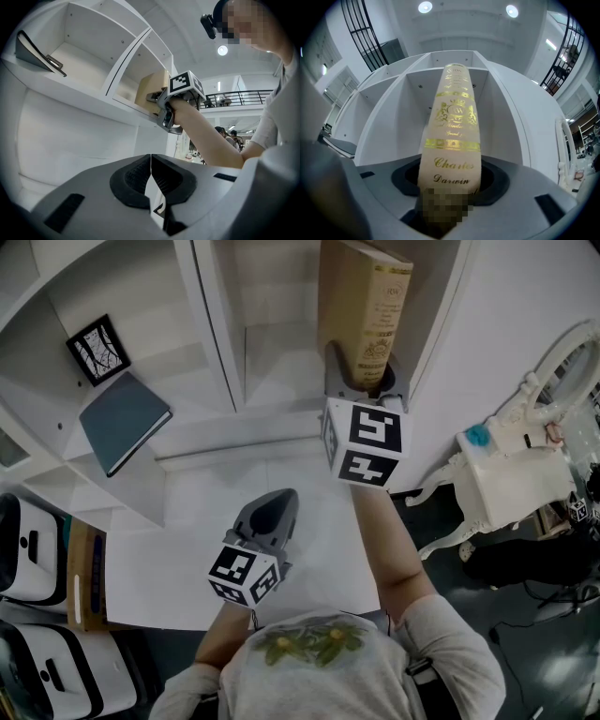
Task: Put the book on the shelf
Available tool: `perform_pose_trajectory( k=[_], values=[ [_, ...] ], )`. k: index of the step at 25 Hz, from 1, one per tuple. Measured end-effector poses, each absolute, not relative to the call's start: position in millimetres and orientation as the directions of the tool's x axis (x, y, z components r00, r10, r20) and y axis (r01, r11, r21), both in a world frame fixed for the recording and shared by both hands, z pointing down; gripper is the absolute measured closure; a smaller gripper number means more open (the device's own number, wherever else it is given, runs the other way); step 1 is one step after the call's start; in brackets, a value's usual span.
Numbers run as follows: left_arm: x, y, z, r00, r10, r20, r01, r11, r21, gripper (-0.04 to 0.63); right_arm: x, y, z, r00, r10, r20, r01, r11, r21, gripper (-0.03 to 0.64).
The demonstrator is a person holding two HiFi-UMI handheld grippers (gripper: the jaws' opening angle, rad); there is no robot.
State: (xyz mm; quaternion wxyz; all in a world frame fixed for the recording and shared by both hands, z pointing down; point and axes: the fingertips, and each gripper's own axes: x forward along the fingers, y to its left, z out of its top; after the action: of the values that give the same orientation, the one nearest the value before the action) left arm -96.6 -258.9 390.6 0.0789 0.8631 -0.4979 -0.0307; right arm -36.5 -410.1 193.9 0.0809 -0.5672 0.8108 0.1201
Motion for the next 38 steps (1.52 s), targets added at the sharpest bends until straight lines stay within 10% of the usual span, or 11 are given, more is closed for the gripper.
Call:
perform_pose_trajectory(
  k=[38],
  values=[
    [-80, -232, 381, 0.521, -0.853, 0.018, -0.847, -0.514, 0.135, 0.568, -7, -314, 189, -0.436, -0.804, -0.403, -0.895, 0.436, 0.098, 0.36]
  ],
)
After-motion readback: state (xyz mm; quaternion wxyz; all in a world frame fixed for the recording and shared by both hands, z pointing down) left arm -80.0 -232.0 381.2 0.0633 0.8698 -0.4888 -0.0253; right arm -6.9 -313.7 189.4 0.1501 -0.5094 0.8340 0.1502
